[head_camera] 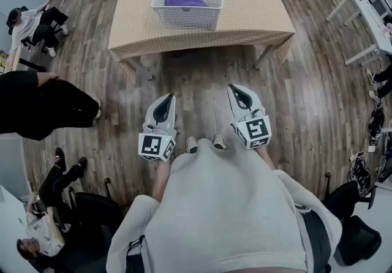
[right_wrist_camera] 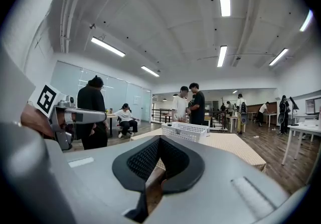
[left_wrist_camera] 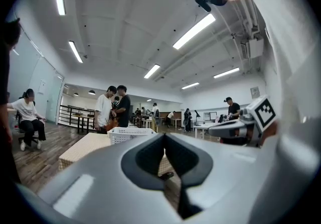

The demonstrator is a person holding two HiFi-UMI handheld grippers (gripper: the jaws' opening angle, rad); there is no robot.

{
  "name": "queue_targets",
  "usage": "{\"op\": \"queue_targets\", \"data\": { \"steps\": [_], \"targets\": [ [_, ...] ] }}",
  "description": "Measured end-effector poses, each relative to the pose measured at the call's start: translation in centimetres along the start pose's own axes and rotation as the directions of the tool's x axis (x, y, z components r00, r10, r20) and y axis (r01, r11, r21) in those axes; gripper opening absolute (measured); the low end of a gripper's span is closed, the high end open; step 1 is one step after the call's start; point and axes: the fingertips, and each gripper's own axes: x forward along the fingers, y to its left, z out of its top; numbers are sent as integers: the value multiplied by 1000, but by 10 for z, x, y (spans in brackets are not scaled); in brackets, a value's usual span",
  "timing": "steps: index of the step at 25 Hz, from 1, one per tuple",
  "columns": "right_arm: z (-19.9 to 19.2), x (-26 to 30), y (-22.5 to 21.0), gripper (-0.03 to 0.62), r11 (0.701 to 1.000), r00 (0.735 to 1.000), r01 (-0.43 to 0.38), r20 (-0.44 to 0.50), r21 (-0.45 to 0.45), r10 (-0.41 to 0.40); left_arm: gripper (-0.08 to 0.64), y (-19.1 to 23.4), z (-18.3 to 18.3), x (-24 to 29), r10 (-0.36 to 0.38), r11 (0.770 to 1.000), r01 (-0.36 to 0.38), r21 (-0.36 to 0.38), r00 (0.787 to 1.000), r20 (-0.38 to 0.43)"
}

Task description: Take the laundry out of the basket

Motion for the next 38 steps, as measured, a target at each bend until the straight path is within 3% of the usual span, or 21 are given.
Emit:
{"op": "queue_targets", "data": {
  "steps": [12, 20, 28, 38],
  "targets": [
    [-21, -16, -30, -3, 997, 997, -72, -2, -1, 72, 8, -36, -14, 19, 41, 999, -39, 31, 998, -52],
    [-37, -9, -44, -3, 997, 997, -74, -33, 19, 75, 8, -33, -27, 33, 62, 998, -61, 10, 995, -79],
    [-38, 42, -59, -3, 999, 997, -52, -54, 15, 53, 8, 3, -36, 73, 50, 999, -51, -3, 996, -76],
    [-12, 161, -77, -3, 1000, 998, -16, -64, -14, 15, 8, 102, -31, 152, 4, 1000, -6, -29, 999, -52]
  ]
}}
